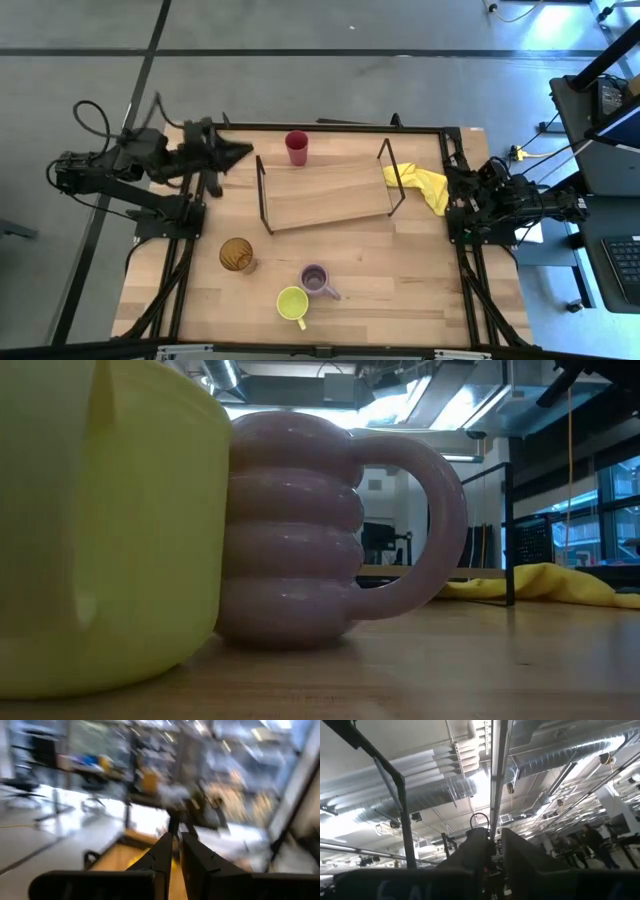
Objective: Stack small to large cups/mugs on shelf
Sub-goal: Put the orange cup on the shelf
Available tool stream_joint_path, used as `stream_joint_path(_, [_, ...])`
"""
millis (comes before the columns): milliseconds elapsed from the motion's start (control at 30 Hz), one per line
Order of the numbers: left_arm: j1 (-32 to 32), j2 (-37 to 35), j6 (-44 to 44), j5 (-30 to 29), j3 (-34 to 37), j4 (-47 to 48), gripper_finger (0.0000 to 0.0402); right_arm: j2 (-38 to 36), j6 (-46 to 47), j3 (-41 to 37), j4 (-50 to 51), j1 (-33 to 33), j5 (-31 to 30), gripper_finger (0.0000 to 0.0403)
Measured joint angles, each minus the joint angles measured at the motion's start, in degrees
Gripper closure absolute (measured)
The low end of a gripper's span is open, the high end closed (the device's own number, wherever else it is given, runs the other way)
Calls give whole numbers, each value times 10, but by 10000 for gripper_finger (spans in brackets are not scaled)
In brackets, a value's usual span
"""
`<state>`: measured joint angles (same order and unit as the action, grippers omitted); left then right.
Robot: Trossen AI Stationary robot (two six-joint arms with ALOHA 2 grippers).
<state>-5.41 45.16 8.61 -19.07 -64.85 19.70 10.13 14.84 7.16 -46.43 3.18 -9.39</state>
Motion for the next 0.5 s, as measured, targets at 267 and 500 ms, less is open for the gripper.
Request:
stream_joint_path(267, [8,65,-42,83,-209,472,397,0,-1,0,-21,0,3,336])
stream_joint_path(500, [7,107,-28,90,-186,586,398,0,-58,0,62,0,0,336])
